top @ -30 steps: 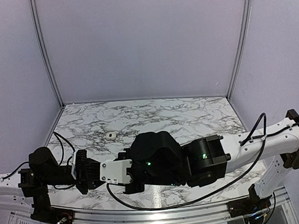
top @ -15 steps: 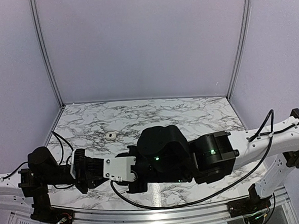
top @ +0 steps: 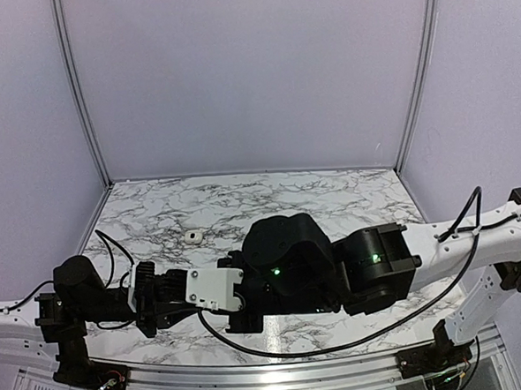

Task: Insert the wireless bluetooth earbuds into the charging case
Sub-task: Adjust the left earbud in the left side groove of the charging case, then pick up the right earbud from the center of the board.

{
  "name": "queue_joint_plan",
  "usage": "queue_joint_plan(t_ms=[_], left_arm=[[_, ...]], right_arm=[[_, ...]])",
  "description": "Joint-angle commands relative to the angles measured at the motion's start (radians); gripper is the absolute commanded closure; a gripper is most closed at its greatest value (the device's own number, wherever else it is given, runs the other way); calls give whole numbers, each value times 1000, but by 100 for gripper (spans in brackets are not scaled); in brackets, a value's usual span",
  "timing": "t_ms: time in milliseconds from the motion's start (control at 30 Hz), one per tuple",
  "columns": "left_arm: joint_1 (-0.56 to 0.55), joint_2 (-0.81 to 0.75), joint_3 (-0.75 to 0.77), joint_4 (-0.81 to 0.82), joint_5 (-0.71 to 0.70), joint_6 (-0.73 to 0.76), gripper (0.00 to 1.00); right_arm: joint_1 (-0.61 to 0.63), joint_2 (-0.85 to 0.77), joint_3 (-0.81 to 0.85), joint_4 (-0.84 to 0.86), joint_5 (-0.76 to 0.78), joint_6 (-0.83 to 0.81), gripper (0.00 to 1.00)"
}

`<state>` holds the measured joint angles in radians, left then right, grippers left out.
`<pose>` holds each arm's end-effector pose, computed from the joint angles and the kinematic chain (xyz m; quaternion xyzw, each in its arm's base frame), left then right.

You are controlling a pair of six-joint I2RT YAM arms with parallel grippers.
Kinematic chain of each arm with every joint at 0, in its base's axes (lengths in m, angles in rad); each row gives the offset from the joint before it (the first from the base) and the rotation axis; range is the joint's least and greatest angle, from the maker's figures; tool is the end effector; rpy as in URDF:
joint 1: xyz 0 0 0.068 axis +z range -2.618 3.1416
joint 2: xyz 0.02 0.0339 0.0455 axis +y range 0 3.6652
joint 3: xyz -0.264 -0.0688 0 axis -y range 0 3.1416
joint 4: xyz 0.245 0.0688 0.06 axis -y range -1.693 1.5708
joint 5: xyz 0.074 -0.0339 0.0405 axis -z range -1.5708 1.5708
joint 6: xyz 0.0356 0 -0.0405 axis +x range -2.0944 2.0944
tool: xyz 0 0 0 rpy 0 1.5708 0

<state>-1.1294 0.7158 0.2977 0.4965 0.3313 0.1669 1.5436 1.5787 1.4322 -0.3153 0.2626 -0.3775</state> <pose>0.0649 -0.1644 0.2505 0.5007 0.4607 -0.4345 0.5901 0.0193 0.3699 0.3528 -0.6512 0.5395 0.1945 0.4970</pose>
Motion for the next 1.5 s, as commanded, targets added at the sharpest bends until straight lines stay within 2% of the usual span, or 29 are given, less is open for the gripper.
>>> queue_joint_plan(t_ms=[0,433,533,567,633,700,833,967,1067,1233,1467], left_arm=[[2,0,21,33,-4,11,100],[2,-13,18,29,-15,7,100],[2,-16,12,31,-29,3,100],[2,-12,12,31,-37,1,100],[2,-3,12,30,-47,-7,100],[2,7,13,31,-67,-19,100],[3,12,11,37,-87,-35,100],[3,16,5,43,-101,-38,100],[3,10,-3,52,-93,-35,100],[4,-28,-23,73,-93,-21,100],[6,-18,-24,73,-83,-41,100]], right_arm=[[-23,29,37,-17,-16,32,91],[-66,41,12,-24,-96,53,98],[-65,-13,-16,12,-144,58,94],[-65,-38,-32,41,-159,61,89],[-78,-84,-49,76,-181,73,74],[-111,-119,-50,84,-222,98,69],[-244,-215,-120,165,-365,191,63],[-406,-307,-243,268,-439,285,62],[-534,-320,-298,298,-456,362,63],[-748,-219,-320,227,-479,434,63],[-935,-15,-343,196,-481,415,64]])
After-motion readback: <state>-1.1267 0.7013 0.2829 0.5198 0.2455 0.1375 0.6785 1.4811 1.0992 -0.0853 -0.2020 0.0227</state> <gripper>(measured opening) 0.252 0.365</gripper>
